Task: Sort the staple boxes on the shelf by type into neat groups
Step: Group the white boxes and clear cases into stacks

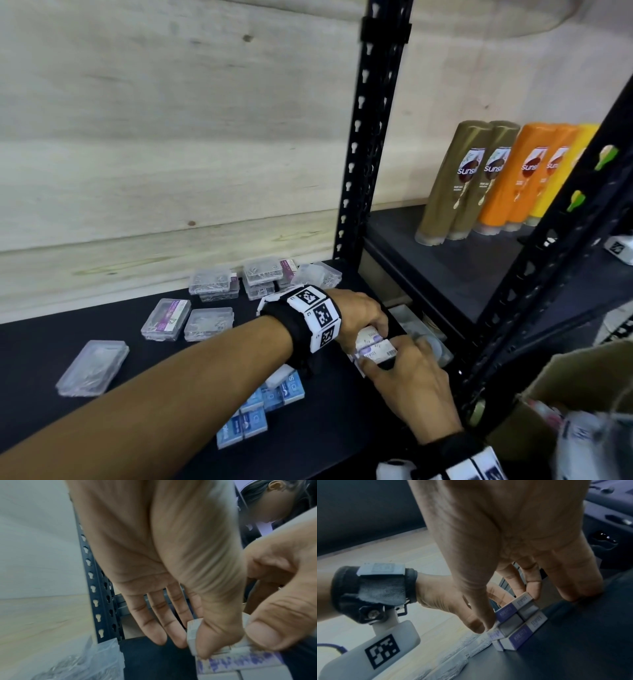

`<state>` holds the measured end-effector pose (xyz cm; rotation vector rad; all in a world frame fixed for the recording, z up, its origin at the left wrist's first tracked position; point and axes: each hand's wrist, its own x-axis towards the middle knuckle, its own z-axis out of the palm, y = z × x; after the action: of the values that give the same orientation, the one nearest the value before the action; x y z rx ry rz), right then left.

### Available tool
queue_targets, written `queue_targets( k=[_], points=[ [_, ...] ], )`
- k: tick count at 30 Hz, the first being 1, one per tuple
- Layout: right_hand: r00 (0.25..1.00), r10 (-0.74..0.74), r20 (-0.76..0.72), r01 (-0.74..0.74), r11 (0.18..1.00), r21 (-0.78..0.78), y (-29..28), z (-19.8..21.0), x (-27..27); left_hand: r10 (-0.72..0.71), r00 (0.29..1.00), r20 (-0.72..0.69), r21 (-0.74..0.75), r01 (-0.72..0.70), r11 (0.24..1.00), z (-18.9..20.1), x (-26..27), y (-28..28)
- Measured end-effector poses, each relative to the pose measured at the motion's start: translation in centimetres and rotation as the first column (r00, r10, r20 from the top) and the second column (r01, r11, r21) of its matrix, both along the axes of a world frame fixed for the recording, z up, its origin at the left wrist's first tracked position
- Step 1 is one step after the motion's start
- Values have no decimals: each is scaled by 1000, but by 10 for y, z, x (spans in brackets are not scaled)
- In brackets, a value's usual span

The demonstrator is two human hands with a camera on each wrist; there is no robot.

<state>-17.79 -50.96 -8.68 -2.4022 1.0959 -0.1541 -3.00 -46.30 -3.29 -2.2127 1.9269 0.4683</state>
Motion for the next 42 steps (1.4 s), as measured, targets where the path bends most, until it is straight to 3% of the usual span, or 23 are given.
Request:
queue_targets(
  k=[11, 17, 22, 25, 29, 36, 42],
  points=[
    [1000, 29, 5, -29, 1000, 0, 0, 4, 0, 36, 999, -19, -23, -36, 999, 8, 7, 15],
    [995, 97, 36, -91, 986, -138, 17, 29, 22, 169, 985, -13, -42, -170, 985, 39, 35, 71],
    [967, 255, 20, -245, 943, -228, 49, 55, 60, 326, 945, -2, -61, -326, 943, 57, 61, 136],
    [906, 423, -18, -415, 878, -240, 69, 64, 85, 428, 903, 38, -24, -428, 904, 57, 73, 178],
    [750, 650, -124, -662, 737, -137, 92, 72, 119, 527, 846, 84, 32, -531, 847, 48, 87, 235],
    [611, 702, -366, -774, 627, -91, 116, 70, 168, 665, 731, 155, 137, -682, 718, 18, 99, 308],
    [519, 723, -456, -821, 569, -31, 130, 57, 195, 672, 739, 44, 124, -672, 730, 5, 105, 337]
  ],
)
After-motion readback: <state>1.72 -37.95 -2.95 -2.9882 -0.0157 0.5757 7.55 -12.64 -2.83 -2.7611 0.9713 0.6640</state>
